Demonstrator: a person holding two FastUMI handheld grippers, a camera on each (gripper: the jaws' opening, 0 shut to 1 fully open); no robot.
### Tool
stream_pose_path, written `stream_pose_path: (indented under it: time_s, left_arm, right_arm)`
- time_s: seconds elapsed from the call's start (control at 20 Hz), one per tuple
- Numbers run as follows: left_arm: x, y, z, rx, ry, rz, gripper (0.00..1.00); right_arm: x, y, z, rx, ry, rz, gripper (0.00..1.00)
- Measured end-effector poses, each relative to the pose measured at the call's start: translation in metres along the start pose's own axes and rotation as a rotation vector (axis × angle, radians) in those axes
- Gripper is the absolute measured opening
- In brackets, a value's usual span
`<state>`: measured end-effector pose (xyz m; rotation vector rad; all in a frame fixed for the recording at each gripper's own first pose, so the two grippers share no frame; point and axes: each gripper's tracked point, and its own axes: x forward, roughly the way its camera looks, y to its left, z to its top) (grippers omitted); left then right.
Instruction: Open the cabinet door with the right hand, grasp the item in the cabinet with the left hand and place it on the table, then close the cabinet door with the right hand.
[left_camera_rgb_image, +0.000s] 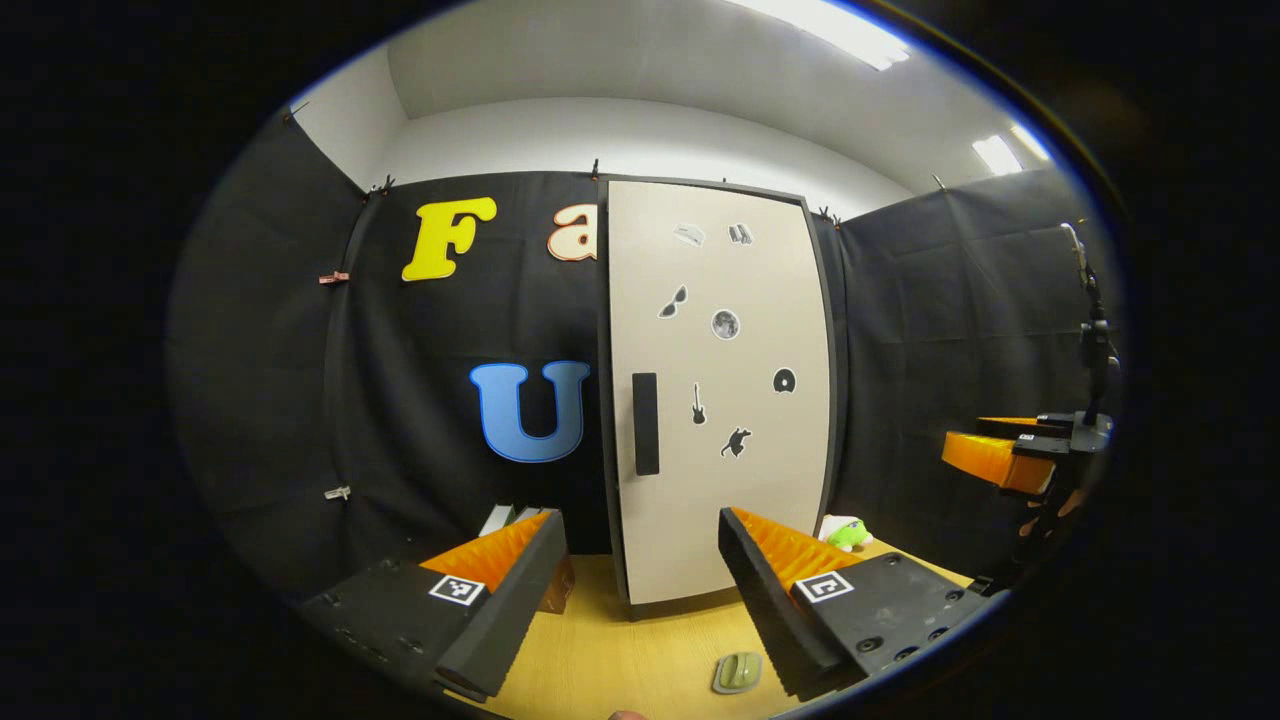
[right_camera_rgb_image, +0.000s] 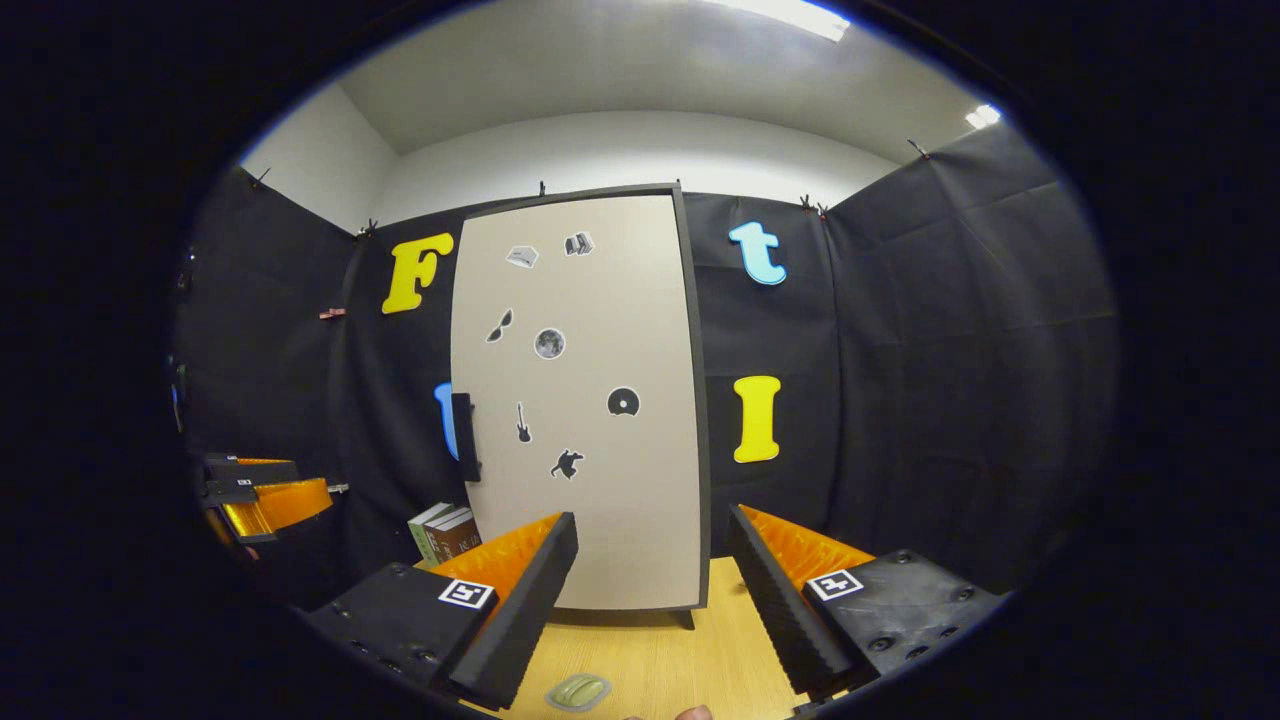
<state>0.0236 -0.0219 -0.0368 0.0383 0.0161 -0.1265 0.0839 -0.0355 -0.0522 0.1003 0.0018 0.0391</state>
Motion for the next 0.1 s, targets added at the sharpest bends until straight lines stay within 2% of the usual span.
stream_pose_path:
  time_s: [0.1]
  left_arm:
    - [0.0018, -0.0042, 0.0007, 0.001, -0.001, 0.000, 0.97]
  right_arm:
    - [0.0005, -0.0053, -0.0001, 0.000, 0.000, -0.002, 0.97]
